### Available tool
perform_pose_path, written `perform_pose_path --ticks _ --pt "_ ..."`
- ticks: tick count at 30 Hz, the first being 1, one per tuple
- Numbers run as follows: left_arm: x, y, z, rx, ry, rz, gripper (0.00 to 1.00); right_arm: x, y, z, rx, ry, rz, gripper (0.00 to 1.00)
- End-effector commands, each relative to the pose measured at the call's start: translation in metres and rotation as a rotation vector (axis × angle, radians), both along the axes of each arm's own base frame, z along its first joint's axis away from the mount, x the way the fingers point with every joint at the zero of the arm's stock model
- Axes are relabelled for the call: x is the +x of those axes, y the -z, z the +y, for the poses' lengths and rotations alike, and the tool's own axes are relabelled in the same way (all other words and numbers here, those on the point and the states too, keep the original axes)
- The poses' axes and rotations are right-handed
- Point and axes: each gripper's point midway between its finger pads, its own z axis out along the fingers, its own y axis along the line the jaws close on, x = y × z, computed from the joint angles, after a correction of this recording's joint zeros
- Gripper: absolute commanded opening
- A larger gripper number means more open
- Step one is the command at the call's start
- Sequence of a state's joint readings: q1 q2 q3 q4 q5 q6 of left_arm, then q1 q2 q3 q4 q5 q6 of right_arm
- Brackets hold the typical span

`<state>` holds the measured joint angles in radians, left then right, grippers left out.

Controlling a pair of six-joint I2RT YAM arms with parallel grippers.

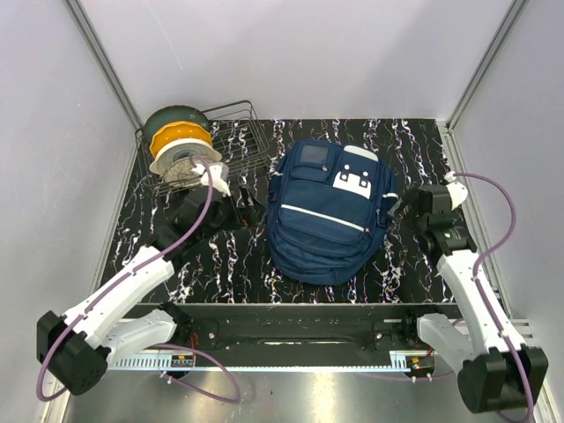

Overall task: Pack the student bag
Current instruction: Reset both arms

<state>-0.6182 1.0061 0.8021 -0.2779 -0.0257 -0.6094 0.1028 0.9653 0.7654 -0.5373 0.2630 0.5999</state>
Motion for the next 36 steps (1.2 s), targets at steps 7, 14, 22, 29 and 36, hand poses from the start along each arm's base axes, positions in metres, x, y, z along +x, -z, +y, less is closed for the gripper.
perform_pose_path --ticks 7,14,22,29,36 --pt "0.031 -0.012 0.089 0.155 -0.286 -0.032 0.99 0.002 -0.011 -0.027 -0.058 0.126 0.041 1.00" --pt "0.034 -0.013 0.093 0.178 -0.304 -0.037 0.99 0.017 -0.005 -0.019 0.001 0.123 -0.052 1.00" --pt "0.032 -0.022 0.101 0.157 -0.353 -0.072 0.99 0.003 -0.004 -0.039 -0.094 0.167 -0.152 1.00" --pt "0.026 -0.018 0.106 0.165 -0.361 -0.074 0.99 0.008 -0.019 -0.054 -0.189 0.186 -0.231 1.00" --pt "0.023 -0.024 0.101 0.158 -0.315 -0.091 0.99 0.010 -0.011 -0.061 -0.253 0.174 -0.266 1.00"
